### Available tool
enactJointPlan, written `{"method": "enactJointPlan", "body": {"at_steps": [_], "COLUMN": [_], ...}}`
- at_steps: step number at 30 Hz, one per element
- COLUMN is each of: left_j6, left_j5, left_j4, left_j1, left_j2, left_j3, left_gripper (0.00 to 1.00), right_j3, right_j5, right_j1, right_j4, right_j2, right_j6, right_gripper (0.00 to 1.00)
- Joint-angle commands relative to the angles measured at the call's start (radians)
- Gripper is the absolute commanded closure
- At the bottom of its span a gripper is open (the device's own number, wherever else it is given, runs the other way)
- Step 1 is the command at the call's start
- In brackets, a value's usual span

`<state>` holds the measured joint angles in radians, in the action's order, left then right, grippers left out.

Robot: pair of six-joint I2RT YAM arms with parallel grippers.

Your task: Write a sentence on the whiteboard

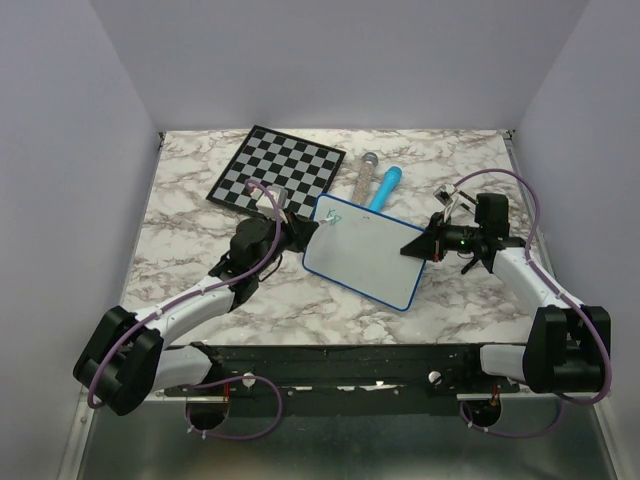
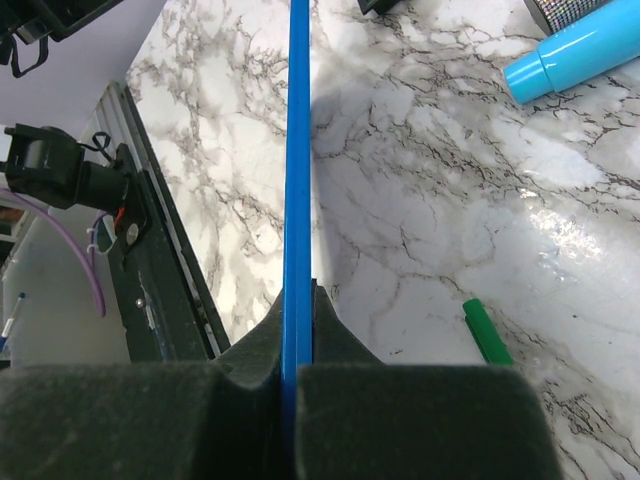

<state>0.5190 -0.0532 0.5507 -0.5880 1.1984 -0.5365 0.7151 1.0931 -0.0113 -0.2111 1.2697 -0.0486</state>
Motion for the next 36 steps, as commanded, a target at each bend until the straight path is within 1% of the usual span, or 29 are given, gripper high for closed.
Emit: {"method": "enactJointPlan", "body": {"at_steps": [1, 20, 26, 36], "left_j6": [-0.030, -0.011, 0.012, 0.036], "left_j5": [0.003, -0.073, -0.143, -0.134], "left_j4": [-0.080, -0.135, -0.092, -0.058], "left_j1": [0.007, 0.007, 0.005, 0.005], "left_j2": [0.001, 0.000, -0.003, -0.082], "left_j3": [-0.006, -0.008, -0.005, 0.003], "left_gripper": [1.00, 1.00, 1.00, 1.00], "right_j3": [0.024, 0.024, 0.024, 0.024], "right_j5": [0.004, 0.004, 0.004, 0.002], "right_j1": [-0.007, -0.009, -0.007, -0.007], "right_j4": [-0.004, -0.002, -0.001, -0.002], "right_j2": [-0.010, -0.009, -0.010, -0.009], "right_j6": [-0.034, -0.034, -0.036, -0.037], "right_gripper": [0.99, 0.99, 0.99, 0.99]}}
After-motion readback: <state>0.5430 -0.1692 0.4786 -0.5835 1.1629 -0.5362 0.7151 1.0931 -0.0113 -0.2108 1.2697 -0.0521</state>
